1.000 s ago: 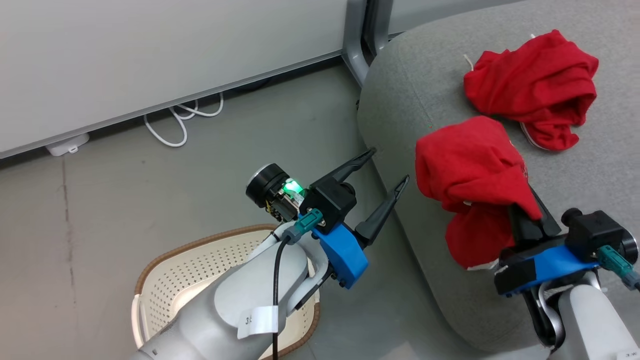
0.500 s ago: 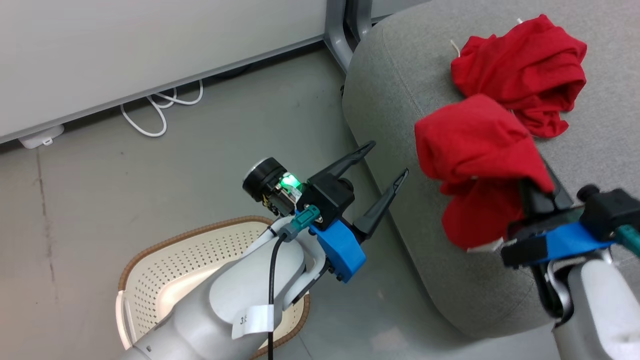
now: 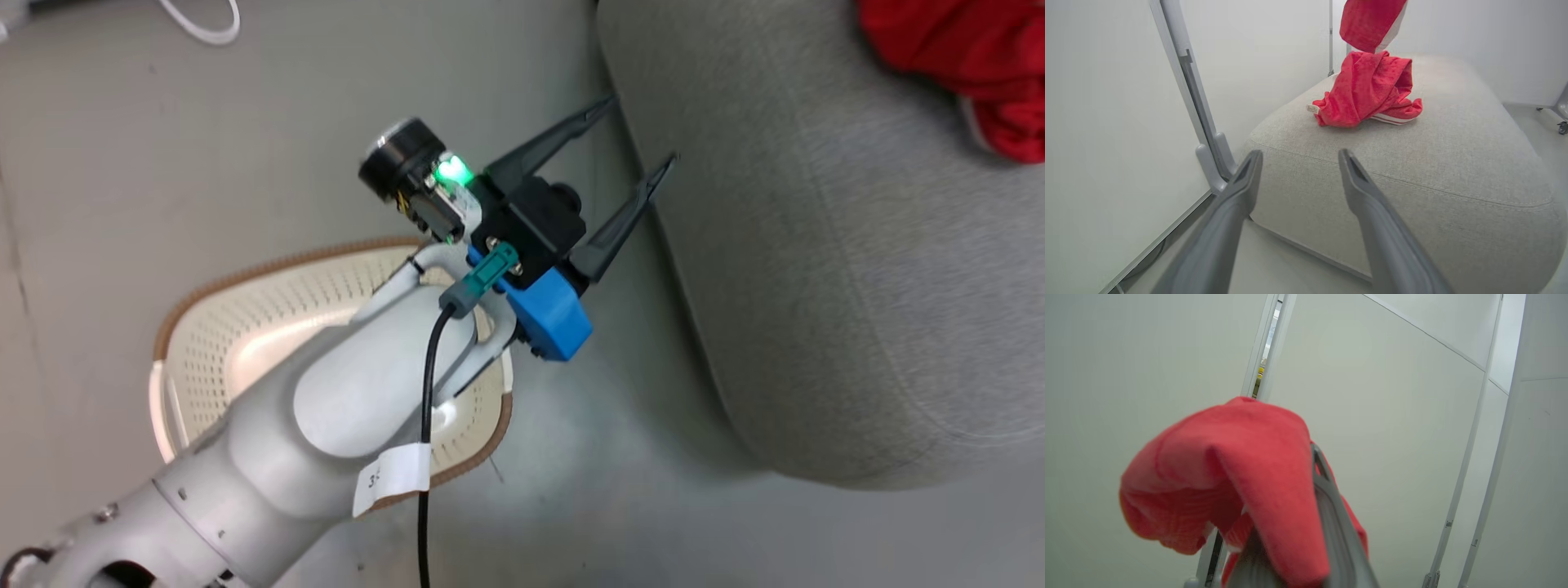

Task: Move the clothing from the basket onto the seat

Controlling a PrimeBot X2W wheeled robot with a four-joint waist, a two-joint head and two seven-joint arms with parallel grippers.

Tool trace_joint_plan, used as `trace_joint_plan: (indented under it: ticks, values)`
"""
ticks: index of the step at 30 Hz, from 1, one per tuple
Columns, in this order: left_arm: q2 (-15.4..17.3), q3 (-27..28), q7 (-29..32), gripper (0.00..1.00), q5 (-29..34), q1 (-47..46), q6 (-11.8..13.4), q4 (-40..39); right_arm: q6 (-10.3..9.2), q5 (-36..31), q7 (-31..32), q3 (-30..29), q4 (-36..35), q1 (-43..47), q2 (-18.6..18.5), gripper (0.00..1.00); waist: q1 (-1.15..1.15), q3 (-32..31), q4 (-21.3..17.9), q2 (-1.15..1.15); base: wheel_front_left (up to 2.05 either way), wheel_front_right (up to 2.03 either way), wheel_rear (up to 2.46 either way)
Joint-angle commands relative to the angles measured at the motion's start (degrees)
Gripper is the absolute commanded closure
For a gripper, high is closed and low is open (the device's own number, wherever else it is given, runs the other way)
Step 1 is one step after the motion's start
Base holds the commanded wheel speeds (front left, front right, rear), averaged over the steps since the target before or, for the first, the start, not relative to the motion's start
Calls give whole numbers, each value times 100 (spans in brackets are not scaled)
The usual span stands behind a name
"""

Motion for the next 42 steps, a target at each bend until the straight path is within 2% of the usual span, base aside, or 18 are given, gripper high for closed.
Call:
trace_joint_plan:
  ticks: [1,5,8,19,23,24,31,37,42]
  values:
    - [61,21,17,0,50,-129,26,-46,1,27,4,-91,57,-162,-70,100,0,616,193,0,0,0,0]
    - [174,25,125,0,160,-351,68,-279,1,26,5,-546,556,-606,-536,100,0,1085,243,0,0,0,0]
    - [244,4,167,0,241,-467,85,-390,1,-18,3,-766,993,-706,-691,100,0,1302,261,0,0,0,0]
    - [321,-43,218,0,254,-546,131,-570,1,-120,4,-836,2667,23,-395,100,0,1521,235,0,0,0,0]
    - [371,-57,209,0,226,-493,132,-566,0,-43,4,-947,2867,89,-315,100,0,1495,221,0,0,0,0]
    - [382,-65,199,0,213,-463,134,-553,0,-33,4,-977,2845,124,-291,0,0,1463,214,0,0,0,0]
    - [342,-1,-41,0,46,-188,207,-412,0,-182,3,-867,2355,754,-136,0,0,924,148,0,0,0,0]
    - [233,211,-294,0,-225,307,323,-206,0,-188,3,-581,1718,1782,-19,0,0,89,174,0,0,0,0]
    - [289,598,-371,0,-395,905,452,-138,1,-150,3,-250,940,2498,274,0,0,-712,278,0,0,0,0]
